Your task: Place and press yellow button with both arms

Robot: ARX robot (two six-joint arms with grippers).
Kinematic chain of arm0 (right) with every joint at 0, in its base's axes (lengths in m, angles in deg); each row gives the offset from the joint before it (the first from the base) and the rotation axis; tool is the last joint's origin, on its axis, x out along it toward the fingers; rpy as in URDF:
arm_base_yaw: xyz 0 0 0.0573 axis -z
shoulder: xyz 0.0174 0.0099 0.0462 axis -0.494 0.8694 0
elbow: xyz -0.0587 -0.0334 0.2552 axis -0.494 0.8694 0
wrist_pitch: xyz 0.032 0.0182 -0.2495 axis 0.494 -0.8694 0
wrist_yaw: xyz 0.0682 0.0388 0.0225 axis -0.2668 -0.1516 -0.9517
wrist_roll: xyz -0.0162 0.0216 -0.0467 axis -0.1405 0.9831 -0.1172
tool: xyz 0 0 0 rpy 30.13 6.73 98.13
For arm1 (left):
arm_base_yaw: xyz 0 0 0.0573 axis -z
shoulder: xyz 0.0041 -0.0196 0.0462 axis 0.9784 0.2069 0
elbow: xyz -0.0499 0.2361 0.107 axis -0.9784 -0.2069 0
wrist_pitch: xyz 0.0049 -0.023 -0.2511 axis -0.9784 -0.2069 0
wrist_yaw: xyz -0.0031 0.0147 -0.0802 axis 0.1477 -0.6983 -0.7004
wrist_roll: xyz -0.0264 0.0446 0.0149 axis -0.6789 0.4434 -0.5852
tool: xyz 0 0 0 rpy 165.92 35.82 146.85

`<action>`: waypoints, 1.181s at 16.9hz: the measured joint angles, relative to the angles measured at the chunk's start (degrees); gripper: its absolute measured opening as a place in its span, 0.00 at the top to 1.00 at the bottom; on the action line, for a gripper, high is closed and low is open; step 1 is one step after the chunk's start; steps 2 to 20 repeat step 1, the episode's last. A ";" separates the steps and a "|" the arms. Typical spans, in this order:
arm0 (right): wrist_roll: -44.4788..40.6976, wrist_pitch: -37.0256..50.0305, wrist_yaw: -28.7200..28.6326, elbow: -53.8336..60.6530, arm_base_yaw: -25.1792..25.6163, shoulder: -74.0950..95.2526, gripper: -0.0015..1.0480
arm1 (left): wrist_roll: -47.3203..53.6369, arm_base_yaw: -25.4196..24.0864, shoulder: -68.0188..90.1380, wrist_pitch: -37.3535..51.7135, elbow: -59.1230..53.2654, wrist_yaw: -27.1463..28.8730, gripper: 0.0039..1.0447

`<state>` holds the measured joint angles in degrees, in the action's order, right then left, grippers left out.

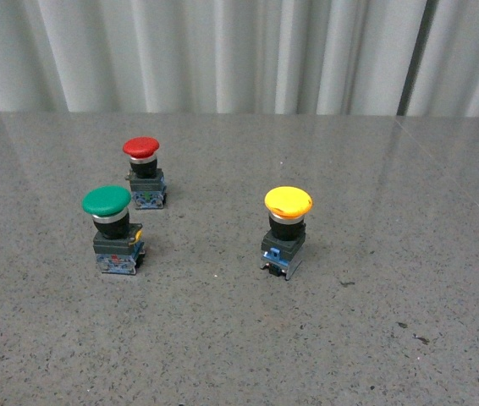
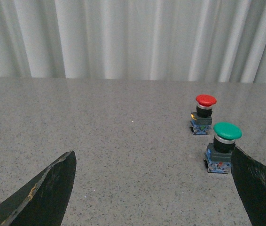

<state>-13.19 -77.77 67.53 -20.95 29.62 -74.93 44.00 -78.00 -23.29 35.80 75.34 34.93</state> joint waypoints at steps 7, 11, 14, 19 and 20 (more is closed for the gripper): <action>0.00 0.00 0.00 0.00 0.00 0.00 0.06 | 0.00 0.00 0.00 0.00 0.00 0.00 0.06; 0.00 0.00 0.00 0.00 0.00 0.00 0.06 | 0.00 0.00 0.00 0.00 0.00 0.00 0.06; 0.00 0.00 0.00 0.00 0.00 0.00 0.06 | 0.00 0.00 0.00 0.00 0.00 0.00 0.06; 0.00 0.00 0.00 0.00 0.00 0.00 0.06 | 0.00 0.00 0.00 0.00 0.00 0.00 0.06; 0.00 0.00 0.00 0.00 0.00 0.00 0.06 | 0.00 0.00 0.00 0.00 0.00 0.00 0.06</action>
